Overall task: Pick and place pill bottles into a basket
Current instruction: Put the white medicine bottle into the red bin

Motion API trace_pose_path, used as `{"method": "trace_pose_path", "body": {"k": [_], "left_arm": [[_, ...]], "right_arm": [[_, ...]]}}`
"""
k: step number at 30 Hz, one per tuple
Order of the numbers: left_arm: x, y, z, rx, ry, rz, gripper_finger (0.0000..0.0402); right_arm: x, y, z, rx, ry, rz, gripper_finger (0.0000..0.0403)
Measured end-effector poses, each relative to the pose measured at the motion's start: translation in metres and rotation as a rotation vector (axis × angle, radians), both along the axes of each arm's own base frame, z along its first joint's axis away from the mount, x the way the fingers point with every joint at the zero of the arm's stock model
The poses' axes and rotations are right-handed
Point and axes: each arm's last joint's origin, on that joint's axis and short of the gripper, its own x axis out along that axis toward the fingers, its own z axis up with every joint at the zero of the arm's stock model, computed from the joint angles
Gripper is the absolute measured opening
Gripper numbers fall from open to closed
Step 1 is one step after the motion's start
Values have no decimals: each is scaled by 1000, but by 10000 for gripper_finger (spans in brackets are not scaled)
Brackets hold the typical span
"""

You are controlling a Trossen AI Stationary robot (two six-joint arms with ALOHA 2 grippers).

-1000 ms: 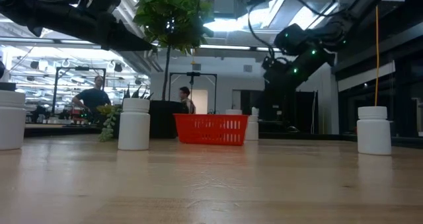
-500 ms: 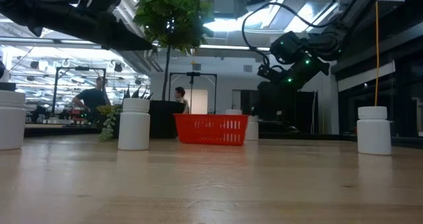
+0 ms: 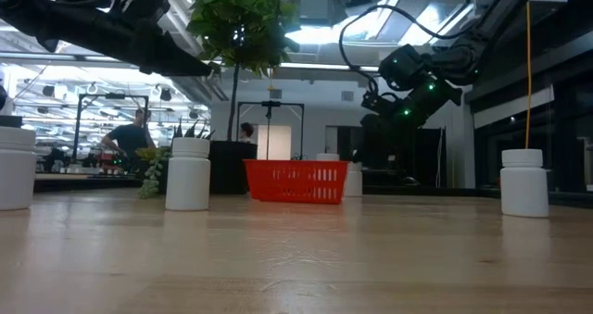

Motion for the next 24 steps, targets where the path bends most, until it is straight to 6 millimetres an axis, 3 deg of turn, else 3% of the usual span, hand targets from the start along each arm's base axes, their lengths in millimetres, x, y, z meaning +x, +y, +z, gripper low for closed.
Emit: {"method": "trace_pose_path", "body": {"k": [8, 13, 24], "left_arm": [[0, 0, 2, 21, -9, -3, 173], [0, 0, 2, 21, -12, -3, 175], [0, 0, 2, 18, -12, -1, 174]], "right_arm": [[12, -10, 15, 13, 37, -15, 233], [17, -20, 11, 42, 128, -61, 233], [20, -23, 10, 37, 110, -53, 233]]}}
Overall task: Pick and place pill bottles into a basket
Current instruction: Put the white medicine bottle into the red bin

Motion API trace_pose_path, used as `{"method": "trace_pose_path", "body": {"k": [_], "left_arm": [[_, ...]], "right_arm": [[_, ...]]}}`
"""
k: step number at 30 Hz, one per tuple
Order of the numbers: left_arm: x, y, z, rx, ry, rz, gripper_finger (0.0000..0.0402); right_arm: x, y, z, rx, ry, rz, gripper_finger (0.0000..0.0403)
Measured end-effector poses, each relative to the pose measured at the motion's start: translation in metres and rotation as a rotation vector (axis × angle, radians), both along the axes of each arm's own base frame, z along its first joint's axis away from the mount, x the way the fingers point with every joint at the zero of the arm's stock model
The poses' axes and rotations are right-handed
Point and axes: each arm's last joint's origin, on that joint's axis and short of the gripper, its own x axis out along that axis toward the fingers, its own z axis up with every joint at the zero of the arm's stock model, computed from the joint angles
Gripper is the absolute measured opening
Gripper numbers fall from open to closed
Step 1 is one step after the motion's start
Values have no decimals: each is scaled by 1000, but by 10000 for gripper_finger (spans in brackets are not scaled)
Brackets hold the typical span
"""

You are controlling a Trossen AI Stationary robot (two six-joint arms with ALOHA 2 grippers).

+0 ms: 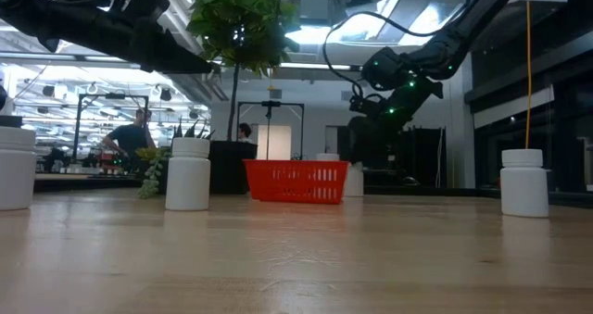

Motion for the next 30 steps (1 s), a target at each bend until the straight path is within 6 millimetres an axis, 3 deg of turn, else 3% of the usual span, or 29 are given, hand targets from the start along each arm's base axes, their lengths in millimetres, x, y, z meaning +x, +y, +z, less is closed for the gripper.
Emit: {"method": "trace_pose_path", "body": {"k": [12, 23, 30], "left_arm": [[0, 0, 0, -14, -2, 6, 173], [0, 0, 0, -14, -2, 6, 171], [0, 1, 0, -11, -2, 24, 171]], "right_arm": [[-1, -9, -12, 49, -23, -5, 232], [0, -10, -10, 22, -28, 9, 231], [0, -10, -10, 23, -27, 9, 187]]}}
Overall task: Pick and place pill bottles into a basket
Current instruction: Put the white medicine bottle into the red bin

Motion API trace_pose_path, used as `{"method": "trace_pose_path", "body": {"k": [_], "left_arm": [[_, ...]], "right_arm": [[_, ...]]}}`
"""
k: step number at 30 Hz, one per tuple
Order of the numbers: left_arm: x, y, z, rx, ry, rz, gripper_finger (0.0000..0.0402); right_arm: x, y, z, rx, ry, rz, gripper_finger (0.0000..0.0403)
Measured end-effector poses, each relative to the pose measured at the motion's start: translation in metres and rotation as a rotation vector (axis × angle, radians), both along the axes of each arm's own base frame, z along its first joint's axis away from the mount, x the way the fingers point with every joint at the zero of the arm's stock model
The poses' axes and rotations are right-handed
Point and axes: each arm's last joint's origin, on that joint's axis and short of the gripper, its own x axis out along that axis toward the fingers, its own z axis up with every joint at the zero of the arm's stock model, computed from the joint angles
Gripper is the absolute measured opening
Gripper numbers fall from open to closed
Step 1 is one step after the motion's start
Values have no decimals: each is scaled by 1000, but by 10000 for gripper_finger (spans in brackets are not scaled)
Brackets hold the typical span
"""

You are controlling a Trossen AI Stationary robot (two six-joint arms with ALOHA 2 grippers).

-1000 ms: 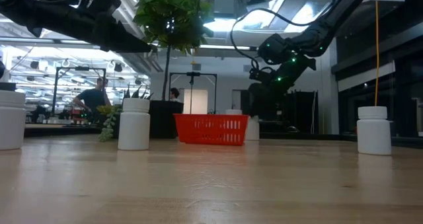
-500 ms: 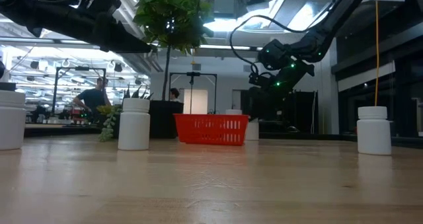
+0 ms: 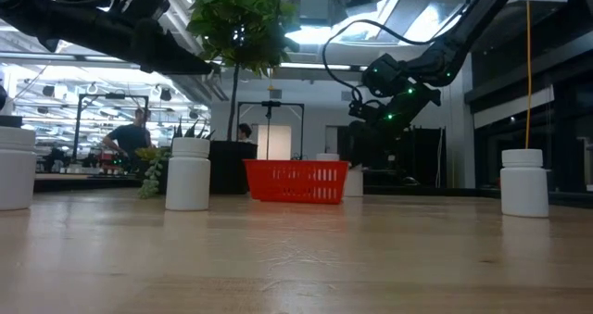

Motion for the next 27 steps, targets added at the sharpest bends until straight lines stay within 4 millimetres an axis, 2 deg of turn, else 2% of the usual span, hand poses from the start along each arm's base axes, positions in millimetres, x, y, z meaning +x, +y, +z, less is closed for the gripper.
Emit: {"method": "trace_pose_path", "body": {"k": [5, 12, 21, 27], "left_arm": [[0, 0, 0, 0, 0, 0, 171], [0, 0, 0, 0, 0, 0, 169], [0, 0, 0, 0, 0, 0, 169], [0, 0, 0, 0, -1, 0, 169]], "right_arm": [[0, 0, 0, -3, 1, 3, 153], [0, 0, 0, -32, 22, 37, 163], [0, 2, 1, -11, 15, 62, 152], [0, 10, 7, -3, 26, 85, 152]]}}
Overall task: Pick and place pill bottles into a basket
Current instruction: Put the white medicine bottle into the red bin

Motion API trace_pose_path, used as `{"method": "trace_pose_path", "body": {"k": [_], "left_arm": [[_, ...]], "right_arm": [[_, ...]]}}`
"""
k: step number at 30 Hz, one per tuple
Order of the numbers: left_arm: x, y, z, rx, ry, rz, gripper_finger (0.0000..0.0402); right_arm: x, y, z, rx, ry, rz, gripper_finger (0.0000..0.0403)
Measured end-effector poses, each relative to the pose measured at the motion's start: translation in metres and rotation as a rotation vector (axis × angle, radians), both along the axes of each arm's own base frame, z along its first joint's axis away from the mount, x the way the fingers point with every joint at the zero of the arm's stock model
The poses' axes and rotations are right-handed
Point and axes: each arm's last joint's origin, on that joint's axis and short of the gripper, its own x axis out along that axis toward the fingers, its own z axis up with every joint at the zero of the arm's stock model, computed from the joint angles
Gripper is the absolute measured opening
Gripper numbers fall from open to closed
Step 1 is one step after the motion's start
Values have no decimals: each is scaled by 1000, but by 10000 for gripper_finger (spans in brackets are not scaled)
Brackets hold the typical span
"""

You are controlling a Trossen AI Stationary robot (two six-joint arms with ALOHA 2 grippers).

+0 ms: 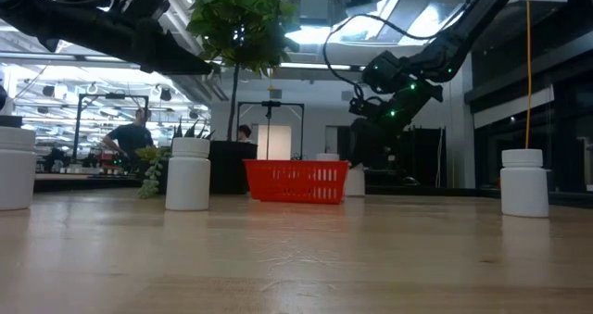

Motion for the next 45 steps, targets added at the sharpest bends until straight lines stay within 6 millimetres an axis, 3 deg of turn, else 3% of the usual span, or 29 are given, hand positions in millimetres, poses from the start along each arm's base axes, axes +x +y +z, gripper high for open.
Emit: {"method": "trace_pose_path", "body": {"k": [10, 19, 39, 45], "left_arm": [[0, 0, 3, 6, -27, 0, 168], [0, 0, 3, 6, -29, 0, 167], [0, 0, 3, 3, -30, -3, 164], [0, 0, 3, 2, -31, -3, 164]], "right_arm": [[1, 28, 47, -32, -131, 125, 153], [3, 57, 75, -51, -221, 229, 155], [29, 142, 79, -67, -198, 445, 156], [32, 153, 75, -57, -176, 439, 156]]}}
